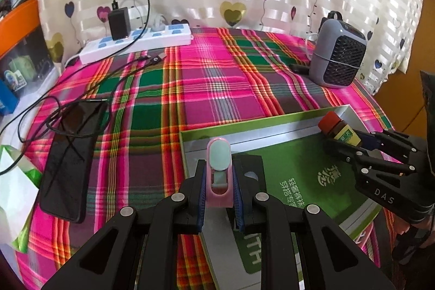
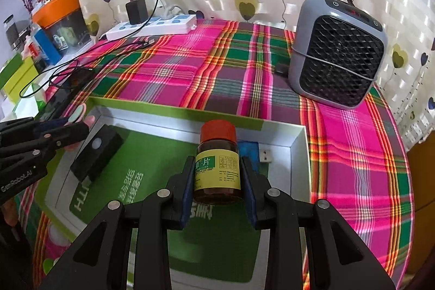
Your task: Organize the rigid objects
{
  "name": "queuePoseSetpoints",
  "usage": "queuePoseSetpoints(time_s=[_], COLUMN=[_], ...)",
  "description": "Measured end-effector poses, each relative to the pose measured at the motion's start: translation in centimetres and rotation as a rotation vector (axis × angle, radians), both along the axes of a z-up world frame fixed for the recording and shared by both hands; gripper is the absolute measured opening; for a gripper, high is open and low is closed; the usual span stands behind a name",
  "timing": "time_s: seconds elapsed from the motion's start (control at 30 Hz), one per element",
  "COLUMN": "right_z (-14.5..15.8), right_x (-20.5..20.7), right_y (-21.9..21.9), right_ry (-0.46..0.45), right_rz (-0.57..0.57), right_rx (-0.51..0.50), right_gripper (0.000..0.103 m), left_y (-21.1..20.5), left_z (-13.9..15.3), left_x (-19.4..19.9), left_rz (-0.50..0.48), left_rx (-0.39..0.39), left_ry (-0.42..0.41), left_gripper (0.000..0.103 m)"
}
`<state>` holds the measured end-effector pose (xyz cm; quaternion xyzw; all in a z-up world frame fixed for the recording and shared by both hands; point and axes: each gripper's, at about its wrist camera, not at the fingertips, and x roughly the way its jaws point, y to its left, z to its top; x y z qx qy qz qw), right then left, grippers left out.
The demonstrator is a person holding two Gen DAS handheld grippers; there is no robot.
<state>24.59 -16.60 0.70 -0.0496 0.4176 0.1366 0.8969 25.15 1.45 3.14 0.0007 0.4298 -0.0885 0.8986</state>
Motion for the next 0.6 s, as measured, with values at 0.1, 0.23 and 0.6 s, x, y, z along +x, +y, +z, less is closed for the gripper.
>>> queuePoseSetpoints(time_s=[0.1, 0.23, 0.6], right_z=[-0.02, -0.03, -0.15], right_x=[0.23, 0.46, 0.37], right_y=[0.27, 0.52, 0.69], right_ry=[-0.005, -0.007, -0.015], right_rz=[0.003, 0.009, 0.014], right_rx=[-0.003, -0.003, 0.011], right_gripper=[0.033, 0.033, 0.033], left_y=[0.07, 0.05, -0.65], left_z=[-0.23, -0.28, -0.49], left_x=[0.39, 0.60, 0.72], left_rz=[0.003, 0.002, -0.008], left_rx=[-0.001, 0.000, 0.012], left_ry=[0.006, 0.005, 0.006], left_gripper=[0.017, 0.017, 0.017])
